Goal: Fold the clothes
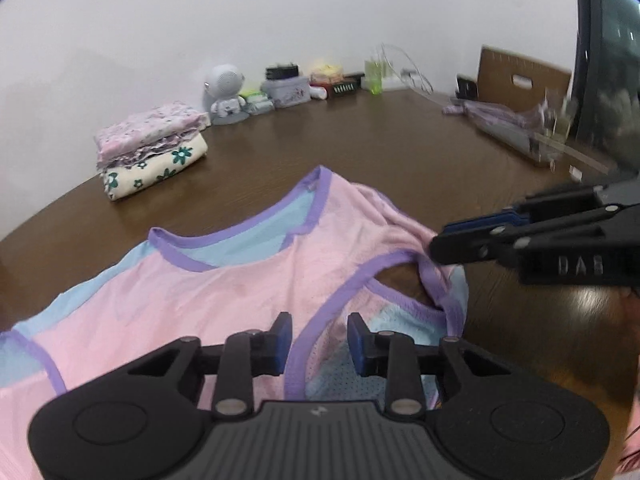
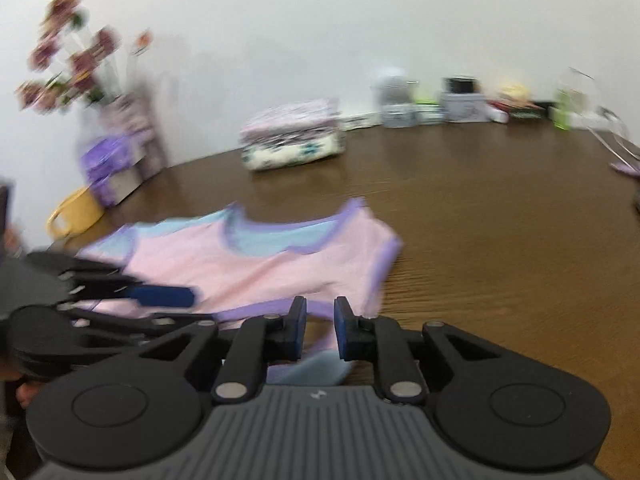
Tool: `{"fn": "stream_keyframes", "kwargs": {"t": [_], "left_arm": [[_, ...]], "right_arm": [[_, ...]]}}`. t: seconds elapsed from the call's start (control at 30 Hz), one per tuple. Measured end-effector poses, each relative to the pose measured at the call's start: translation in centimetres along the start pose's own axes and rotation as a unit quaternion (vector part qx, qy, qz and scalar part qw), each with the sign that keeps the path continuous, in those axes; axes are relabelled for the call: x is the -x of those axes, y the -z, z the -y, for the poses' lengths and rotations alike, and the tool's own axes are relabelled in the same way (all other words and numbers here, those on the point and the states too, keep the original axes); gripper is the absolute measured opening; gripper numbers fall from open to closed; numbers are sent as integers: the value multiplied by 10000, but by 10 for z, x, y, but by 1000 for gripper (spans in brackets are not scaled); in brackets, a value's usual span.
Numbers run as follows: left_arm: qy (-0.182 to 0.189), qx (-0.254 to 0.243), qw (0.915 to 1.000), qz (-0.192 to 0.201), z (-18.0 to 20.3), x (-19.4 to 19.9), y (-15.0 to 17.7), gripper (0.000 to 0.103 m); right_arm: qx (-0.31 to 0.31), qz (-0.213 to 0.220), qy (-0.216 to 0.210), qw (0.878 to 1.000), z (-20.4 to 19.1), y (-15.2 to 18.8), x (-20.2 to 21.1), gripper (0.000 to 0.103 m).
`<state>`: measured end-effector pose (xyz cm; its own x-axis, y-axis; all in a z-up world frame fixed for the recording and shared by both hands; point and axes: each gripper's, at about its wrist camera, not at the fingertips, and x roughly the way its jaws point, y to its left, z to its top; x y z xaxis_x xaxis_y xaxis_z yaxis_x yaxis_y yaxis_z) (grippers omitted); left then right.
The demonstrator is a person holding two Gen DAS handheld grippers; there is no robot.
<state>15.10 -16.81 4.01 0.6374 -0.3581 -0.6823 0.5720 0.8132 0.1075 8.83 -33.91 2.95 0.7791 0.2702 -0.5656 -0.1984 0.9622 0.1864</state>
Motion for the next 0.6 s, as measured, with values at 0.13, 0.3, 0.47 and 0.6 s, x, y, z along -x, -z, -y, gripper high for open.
{"fn": "stream_keyframes", "kwargs": {"t": [0.13, 0.3, 0.47, 0.6], "left_arm": [[-117, -27, 9999, 11, 0, -8, 4, 27], [30, -82, 9999, 79, -3, -8, 7, 11], [134, -88, 9997, 181, -3, -5, 10, 3], [260, 49, 9992, 296, -9, 1, 12, 3]], "right_arm": [[416, -342, 190, 9984, -14, -3, -24, 16], [696, -525, 463, 9951, -16, -2, -39, 29], [931, -588, 554, 9924, -21, 0, -41, 18], [832, -607, 504, 9934, -17, -3, -36, 7]]}}
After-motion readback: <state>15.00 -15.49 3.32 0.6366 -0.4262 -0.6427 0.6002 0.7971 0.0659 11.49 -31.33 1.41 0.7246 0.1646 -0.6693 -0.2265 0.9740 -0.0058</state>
